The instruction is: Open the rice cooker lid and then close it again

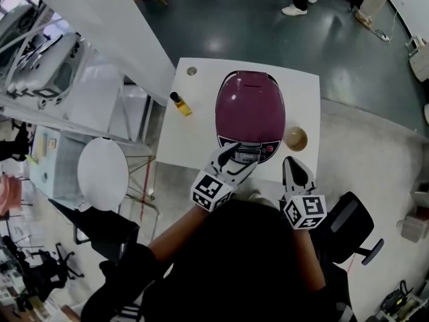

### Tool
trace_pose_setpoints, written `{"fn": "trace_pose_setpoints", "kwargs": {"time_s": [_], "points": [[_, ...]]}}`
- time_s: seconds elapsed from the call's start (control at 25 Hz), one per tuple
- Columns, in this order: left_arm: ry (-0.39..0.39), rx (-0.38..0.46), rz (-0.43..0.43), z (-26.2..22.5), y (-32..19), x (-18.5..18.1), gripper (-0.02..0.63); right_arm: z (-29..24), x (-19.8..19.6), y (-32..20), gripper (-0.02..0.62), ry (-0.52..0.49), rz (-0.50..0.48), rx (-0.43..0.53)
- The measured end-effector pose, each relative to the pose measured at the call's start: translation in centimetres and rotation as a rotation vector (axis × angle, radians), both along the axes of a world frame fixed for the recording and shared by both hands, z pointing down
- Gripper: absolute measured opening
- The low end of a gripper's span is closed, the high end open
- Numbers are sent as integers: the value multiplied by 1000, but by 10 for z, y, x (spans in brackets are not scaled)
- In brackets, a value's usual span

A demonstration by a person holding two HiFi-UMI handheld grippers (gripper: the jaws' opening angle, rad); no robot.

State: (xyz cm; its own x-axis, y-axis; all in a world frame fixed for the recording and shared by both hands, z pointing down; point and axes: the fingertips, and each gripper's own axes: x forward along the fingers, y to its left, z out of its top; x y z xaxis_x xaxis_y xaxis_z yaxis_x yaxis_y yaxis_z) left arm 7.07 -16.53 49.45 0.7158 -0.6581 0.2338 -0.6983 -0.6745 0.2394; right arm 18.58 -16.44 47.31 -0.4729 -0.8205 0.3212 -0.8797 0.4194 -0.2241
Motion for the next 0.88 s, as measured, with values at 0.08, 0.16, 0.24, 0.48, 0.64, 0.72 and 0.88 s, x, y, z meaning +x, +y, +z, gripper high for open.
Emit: {"fn": "trace_pose_setpoints", "kwargs": {"time_s": [0.08, 0.16, 0.24, 0.48, 0.64, 0.72, 0.88], "points": [[-7, -12, 10, 4, -2, 1, 261, 2, -2, -2, 8, -1, 1, -2], [-11, -15, 16, 7, -6, 2, 259, 4, -3, -4, 8, -1, 4, -7], [-14, -18, 20, 8, -8, 2, 259, 7, -4, -6, 8, 1, 5, -12], [-1, -19, 17, 7, -10, -2, 259, 21, -22, -9, 8, 17, -55, -44], [10, -2, -19, 4, -15, -12, 259, 31, -42, -18, 8, 34, -128, -76], [23, -4, -46, 2, -16, -20, 259, 37, -50, -22, 8, 56, -151, -100], [42, -19, -99, 2, -15, -37, 259, 51, -68, -33, 8, 110, -202, -129]]}}
